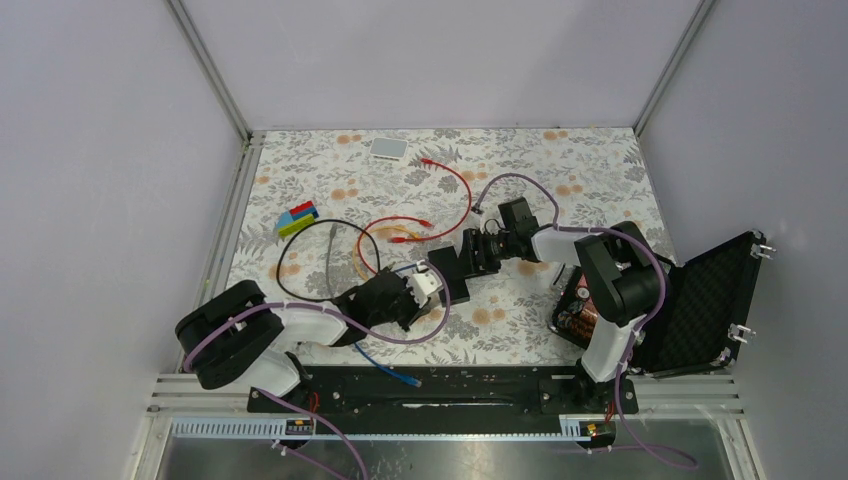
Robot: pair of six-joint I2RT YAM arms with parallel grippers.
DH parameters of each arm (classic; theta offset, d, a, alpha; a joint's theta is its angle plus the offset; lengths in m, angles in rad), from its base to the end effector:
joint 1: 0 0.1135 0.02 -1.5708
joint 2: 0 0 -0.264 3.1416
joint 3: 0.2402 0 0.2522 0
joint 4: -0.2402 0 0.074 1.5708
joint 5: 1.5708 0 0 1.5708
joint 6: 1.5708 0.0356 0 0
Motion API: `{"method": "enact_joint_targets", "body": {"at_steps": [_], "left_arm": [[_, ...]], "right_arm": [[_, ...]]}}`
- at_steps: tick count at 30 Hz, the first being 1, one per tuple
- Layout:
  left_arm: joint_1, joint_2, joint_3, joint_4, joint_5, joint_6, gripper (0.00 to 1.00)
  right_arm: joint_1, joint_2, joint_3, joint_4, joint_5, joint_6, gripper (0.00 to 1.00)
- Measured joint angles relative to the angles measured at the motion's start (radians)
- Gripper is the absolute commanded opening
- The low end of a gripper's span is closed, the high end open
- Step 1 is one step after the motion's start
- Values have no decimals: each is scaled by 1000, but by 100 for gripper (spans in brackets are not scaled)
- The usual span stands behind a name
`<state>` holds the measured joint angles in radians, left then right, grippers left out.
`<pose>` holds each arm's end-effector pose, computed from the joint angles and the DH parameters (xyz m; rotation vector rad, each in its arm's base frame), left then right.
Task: Insert the plug into the switch port
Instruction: Insert the connector into the switch port.
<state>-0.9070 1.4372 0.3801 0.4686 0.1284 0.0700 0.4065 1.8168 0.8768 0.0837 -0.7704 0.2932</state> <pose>0.1494 -0.1984 0.1306 1.1087 1.9235 -0.6126 0.3047 0.1582 0.1319 -0.5085 2.4234 1.2458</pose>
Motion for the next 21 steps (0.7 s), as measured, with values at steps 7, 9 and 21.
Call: {"method": "enact_joint_targets", "body": {"at_steps": [7, 9, 21], "left_arm": [[-2, 0, -21, 40, -11, 0, 0], [-2, 0, -20, 39, -19, 0, 0], [-2, -6, -20, 39, -43, 30, 0]], "right_arm": [[-2, 14, 32, -63, -18, -53, 64], [-2, 14, 37, -79, -18, -63, 64], [-2, 14, 39, -105, -34, -91, 64]]}}
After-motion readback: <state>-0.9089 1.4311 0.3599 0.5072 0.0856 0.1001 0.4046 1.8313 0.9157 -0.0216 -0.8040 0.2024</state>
